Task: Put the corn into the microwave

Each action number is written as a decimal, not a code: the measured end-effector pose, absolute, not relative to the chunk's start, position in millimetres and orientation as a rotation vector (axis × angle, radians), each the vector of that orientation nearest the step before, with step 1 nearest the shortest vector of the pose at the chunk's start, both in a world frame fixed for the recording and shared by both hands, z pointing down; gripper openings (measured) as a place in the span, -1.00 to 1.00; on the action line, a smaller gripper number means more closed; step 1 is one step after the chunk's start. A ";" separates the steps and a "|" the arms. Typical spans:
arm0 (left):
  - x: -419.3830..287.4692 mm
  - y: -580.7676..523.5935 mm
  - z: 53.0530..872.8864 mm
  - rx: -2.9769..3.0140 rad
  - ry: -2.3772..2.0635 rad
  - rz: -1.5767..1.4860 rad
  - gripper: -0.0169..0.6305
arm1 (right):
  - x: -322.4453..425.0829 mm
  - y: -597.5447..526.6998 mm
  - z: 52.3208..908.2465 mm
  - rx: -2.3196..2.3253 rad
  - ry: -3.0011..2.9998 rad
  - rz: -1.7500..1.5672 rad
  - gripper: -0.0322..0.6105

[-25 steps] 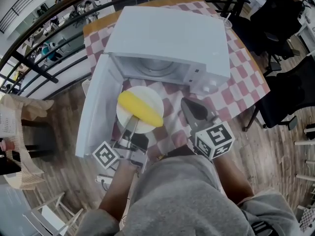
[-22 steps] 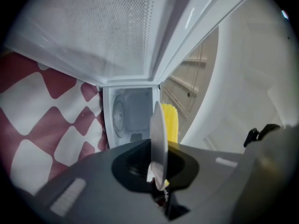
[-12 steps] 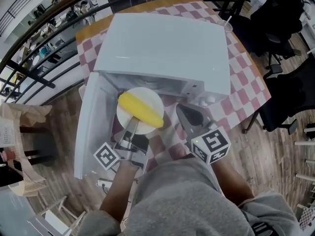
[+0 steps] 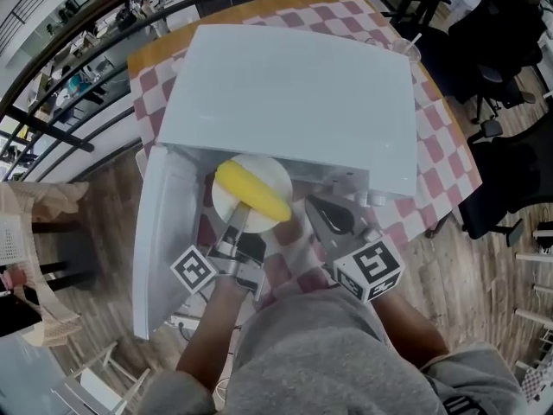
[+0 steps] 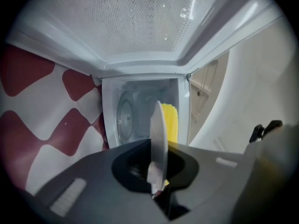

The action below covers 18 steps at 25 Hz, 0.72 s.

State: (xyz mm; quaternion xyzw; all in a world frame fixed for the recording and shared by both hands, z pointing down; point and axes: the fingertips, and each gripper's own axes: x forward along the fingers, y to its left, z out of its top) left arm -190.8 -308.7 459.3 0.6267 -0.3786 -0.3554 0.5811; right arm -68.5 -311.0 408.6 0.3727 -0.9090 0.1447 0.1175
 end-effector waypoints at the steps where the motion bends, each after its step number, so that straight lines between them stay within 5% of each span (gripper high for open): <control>1: -191.3 -311.4 462.6 1.449 -0.889 -0.832 -0.90 | -70.4 -312.5 409.9 1.084 -2.661 0.428 -0.91; 18: -192.1 -379.4 524.9 1.382 -0.933 -0.805 -0.90 | -87.7 -336.5 435.6 1.018 -2.623 0.467 -0.91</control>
